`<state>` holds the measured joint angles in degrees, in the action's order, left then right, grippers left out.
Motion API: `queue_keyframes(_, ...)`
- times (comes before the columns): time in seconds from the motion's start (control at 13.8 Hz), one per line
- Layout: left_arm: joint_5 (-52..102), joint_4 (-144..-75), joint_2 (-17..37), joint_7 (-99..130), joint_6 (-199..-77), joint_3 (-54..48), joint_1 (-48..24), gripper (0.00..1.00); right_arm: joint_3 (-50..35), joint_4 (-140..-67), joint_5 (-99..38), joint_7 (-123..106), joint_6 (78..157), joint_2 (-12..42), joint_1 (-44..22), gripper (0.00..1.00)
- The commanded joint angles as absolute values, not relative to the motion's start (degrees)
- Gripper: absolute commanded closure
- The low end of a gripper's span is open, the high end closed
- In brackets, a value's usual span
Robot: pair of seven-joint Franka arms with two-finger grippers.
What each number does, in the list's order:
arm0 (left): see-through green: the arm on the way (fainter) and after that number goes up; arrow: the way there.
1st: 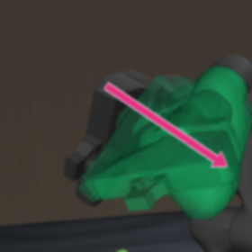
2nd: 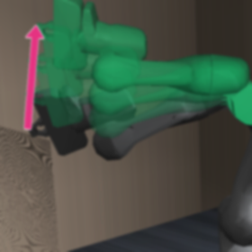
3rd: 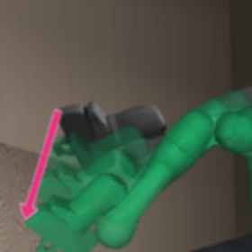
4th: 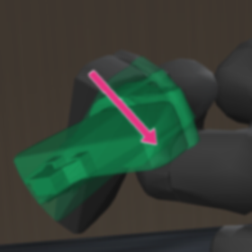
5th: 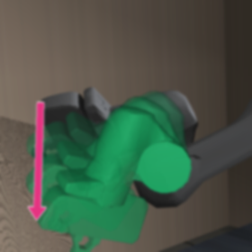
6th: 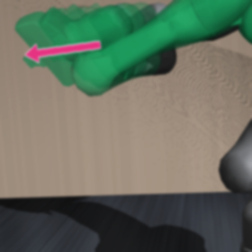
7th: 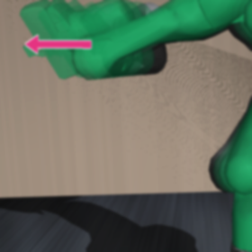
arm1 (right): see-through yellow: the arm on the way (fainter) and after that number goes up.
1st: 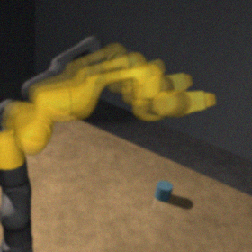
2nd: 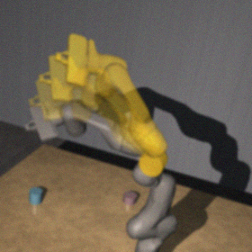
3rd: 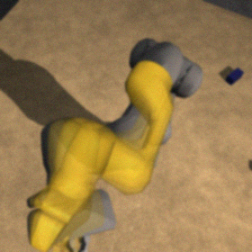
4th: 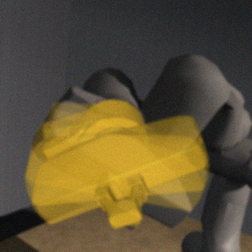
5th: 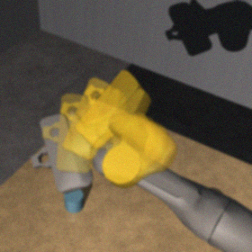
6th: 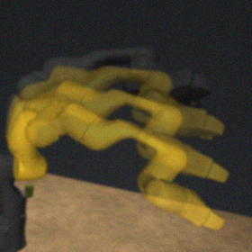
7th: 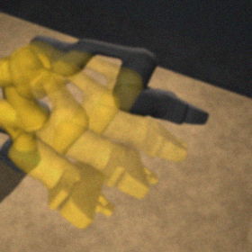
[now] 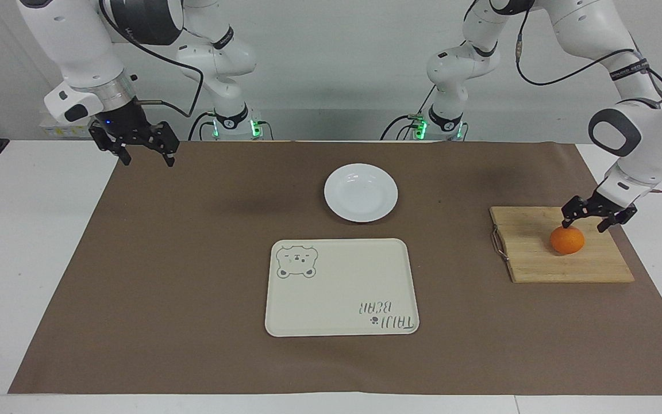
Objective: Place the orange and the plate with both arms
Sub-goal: 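Move the left gripper onto the orange and close around it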
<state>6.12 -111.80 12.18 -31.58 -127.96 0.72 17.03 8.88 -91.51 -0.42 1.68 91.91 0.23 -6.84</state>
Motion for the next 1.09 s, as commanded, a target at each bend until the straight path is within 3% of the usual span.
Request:
queue_keyframes(0.0,10.0,-113.2,12.9,-32.6,-131.4,0.1,17.6,0.00,8.3,-93.0,0.1,2.5,92.3,-1.1,-6.3,0.00)
queue_keyframes(0.58,10.9,-115.8,12.9,-32.7,-133.8,0.2,17.6,0.00,8.3,-93.0,0.1,2.5,92.3,-1.1,-6.3,0.00)
queue_keyframes(0.72,10.9,-115.8,13.0,-32.7,-133.9,0.2,17.4,0.55,8.3,-92.9,0.1,2.5,92.3,-1.1,-6.2,0.00)
queue_keyframes(0.8,10.9,-115.7,13.0,-32.7,-134.1,0.2,17.3,0.76,8.3,-92.9,0.1,2.5,92.3,-1.1,-6.3,0.00)
queue_keyframes(0.94,10.9,-115.7,13.0,-32.7,-134.6,0.2,17.2,1.00,8.3,-93.0,0.1,2.5,92.3,-1.1,-6.3,0.00)
queue_keyframes(1.01,10.9,-115.7,13.0,-32.7,-134.6,0.2,17.1,1.00,8.3,-93.0,0.1,2.5,92.3,-1.1,-6.3,0.00)
